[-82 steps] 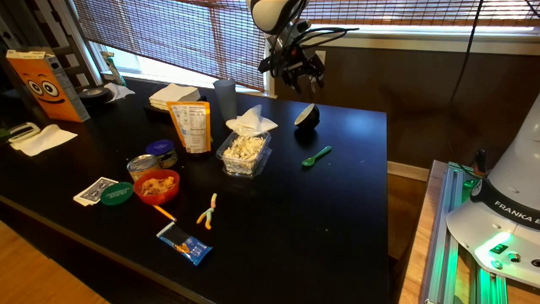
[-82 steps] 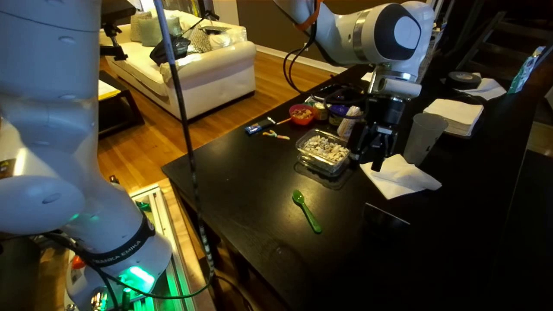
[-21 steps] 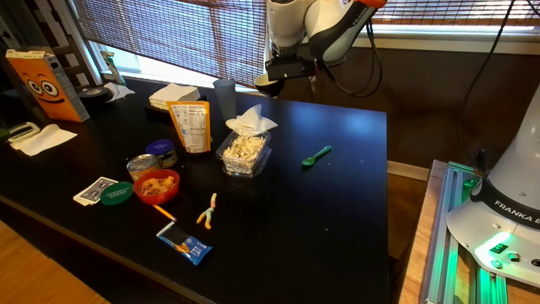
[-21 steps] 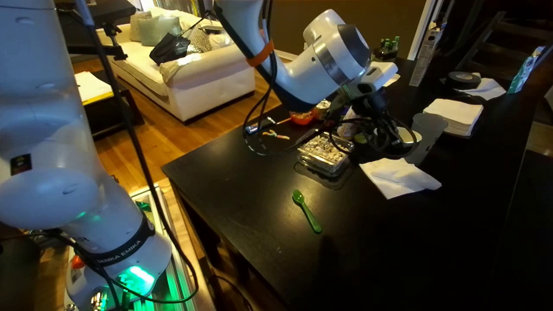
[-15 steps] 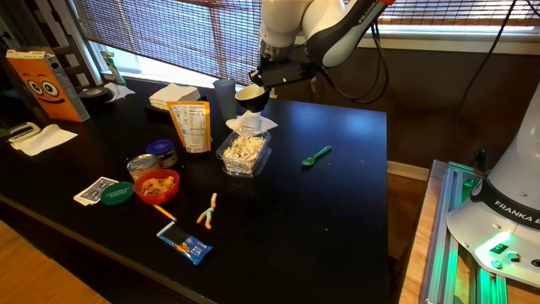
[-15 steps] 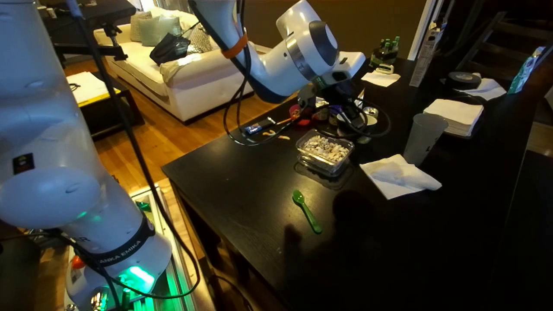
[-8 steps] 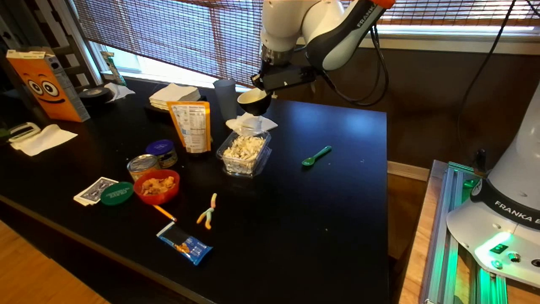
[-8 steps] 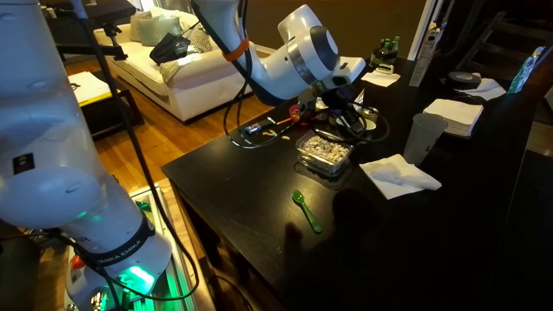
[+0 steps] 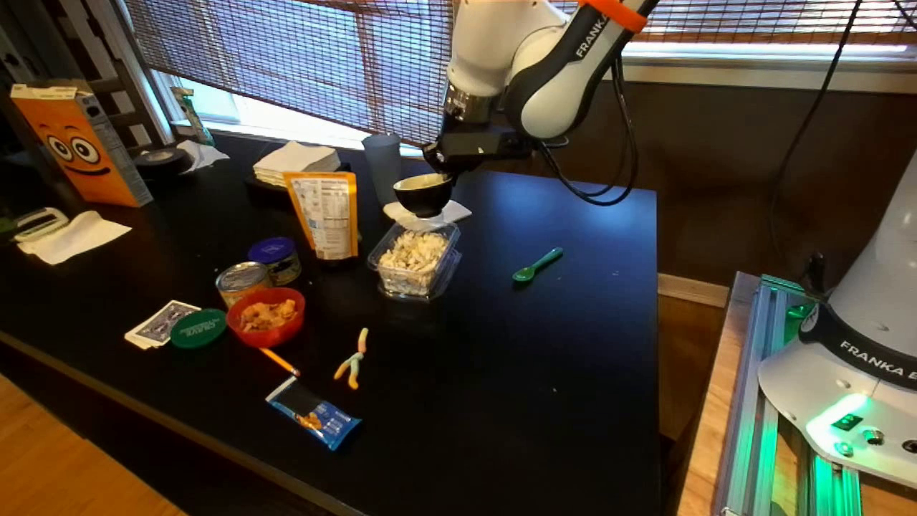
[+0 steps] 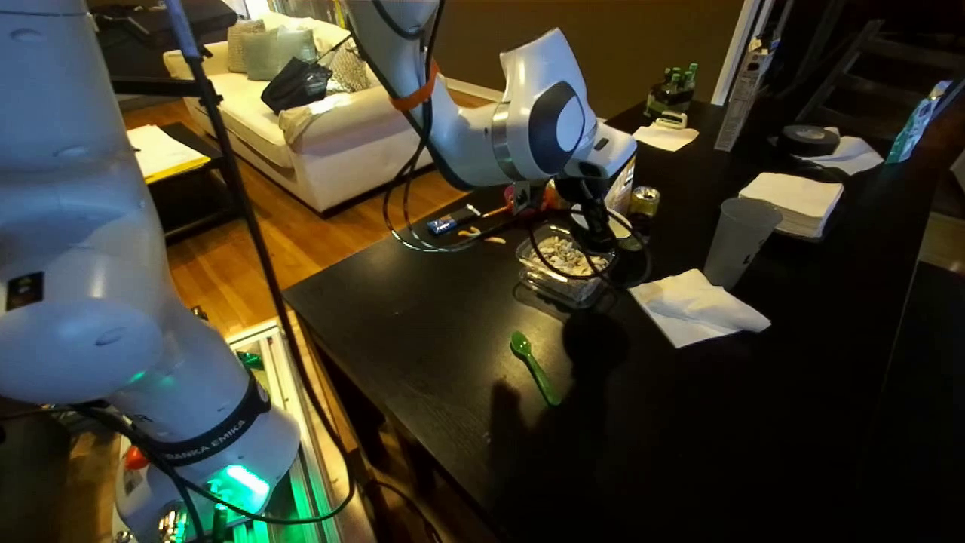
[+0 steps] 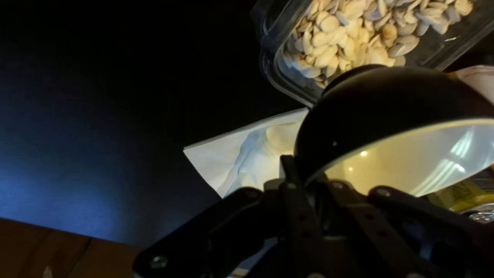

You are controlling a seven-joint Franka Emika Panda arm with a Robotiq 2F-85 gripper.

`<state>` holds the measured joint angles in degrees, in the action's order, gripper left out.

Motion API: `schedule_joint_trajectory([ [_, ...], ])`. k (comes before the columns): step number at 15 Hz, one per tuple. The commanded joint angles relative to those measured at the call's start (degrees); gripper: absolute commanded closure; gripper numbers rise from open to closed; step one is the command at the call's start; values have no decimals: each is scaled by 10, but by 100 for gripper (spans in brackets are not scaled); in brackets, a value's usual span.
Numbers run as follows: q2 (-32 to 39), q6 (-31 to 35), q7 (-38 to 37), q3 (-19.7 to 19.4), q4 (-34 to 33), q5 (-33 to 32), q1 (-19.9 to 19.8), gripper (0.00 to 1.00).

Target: Empty the black bowl into the clear container with grains in it then place the black bowl back

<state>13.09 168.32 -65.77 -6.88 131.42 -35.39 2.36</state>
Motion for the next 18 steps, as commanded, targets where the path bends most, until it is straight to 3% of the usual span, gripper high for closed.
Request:
schedule_joint_trajectory([
  [1, -1, 30, 129, 89, 25, 160, -76, 98],
  [6, 35, -3, 303, 314, 1, 393, -262, 98],
  [9, 49, -46, 390, 388, -17, 493, -342, 98],
  [14, 75, -135, 483, 447, -45, 583, -436, 98],
  [15, 63, -162, 541, 380, -54, 658, -371, 98],
  [18, 56, -240, 619, 322, -72, 751, -332, 98],
])
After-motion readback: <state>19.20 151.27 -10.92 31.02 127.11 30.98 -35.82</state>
